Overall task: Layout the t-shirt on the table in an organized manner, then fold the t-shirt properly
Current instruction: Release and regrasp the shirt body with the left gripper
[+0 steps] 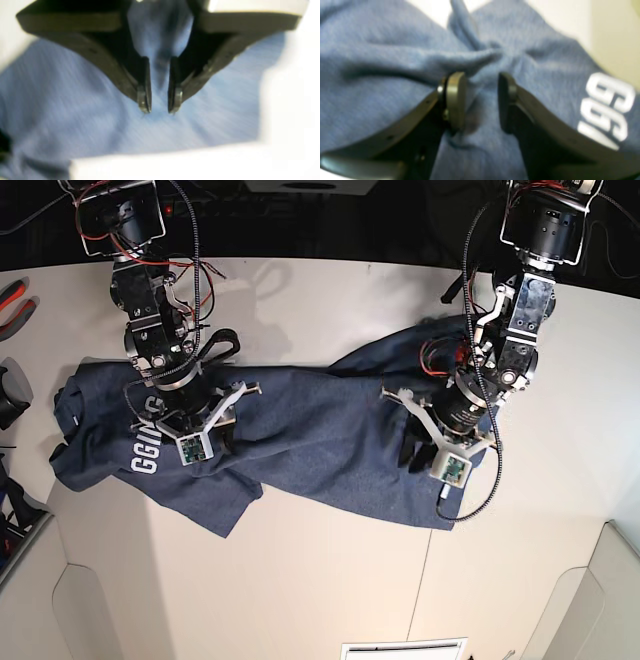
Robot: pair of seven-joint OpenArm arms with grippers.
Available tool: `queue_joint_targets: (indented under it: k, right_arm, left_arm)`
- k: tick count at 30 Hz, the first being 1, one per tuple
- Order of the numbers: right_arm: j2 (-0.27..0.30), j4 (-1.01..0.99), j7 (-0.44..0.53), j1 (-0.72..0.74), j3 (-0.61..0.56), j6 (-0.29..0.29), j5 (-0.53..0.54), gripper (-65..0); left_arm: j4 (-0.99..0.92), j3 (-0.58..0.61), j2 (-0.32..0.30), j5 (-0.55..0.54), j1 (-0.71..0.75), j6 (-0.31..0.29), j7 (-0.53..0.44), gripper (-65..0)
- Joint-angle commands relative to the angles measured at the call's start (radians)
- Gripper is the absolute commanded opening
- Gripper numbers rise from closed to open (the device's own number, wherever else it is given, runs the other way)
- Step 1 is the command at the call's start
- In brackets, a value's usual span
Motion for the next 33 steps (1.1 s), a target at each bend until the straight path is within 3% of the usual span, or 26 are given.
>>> queue_joint_targets:
  k: [1, 5, 8, 13, 15, 21, 24, 27, 33]
  right_arm:
    - [-0.002, 0.036, 0.029, 0.017, 0.000, 0.000, 0.006, -43.6]
    - [-0.002, 0.089, 0.029, 0.016, 0.000, 0.000, 0.007, -43.6]
    - [-0.002, 0.113, 0.029, 0.016, 0.000, 0.000, 0.064, -43.6]
    - [-0.023, 0.119, 0.027, 0.016, 0.000, 0.009, 0.099, -43.6]
    - [-0.030, 0.119, 0.020, 0.016, 0.000, 0.037, 0.099, -43.6]
    - [-0.049, 0.119, 0.017, 0.016, 0.000, 0.117, 0.099, -43.6]
    - [-0.066, 0.119, 0.017, 0.016, 0.000, 0.125, 0.099, -43.6]
    - [-0.080, 0.119, 0.017, 0.016, 0.000, 0.132, 0.099, -43.6]
    - [-0.085, 0.119, 0.018, 0.016, 0.000, 0.135, 0.099, -43.6]
  left_arm:
    - [0.026, -0.024, -0.001, 0.010, -0.015, 0.021, -0.034, -49.9]
    - [0.035, -0.087, -0.004, 0.070, -0.037, 0.081, -0.033, -49.9]
    - [0.026, -0.119, -0.015, 0.070, -0.079, 0.096, 0.032, -49.9]
    - [-0.142, -0.163, -0.043, -0.032, -0.226, 0.090, 0.117, -49.9]
    - [-0.259, -0.185, -0.049, -0.046, -0.298, 0.063, 0.115, -49.9]
    - [-0.618, -0.217, -0.059, -0.135, -0.506, -0.145, 0.079, -47.5]
    - [-0.748, -0.217, -0.056, -0.135, -0.569, -0.152, 0.011, -40.9]
    - [-0.813, -0.217, -0.056, -0.135, -0.595, -0.152, -0.036, -40.9]
    - [-0.834, -0.216, -0.038, -0.139, -0.595, -0.157, -0.034, -40.9]
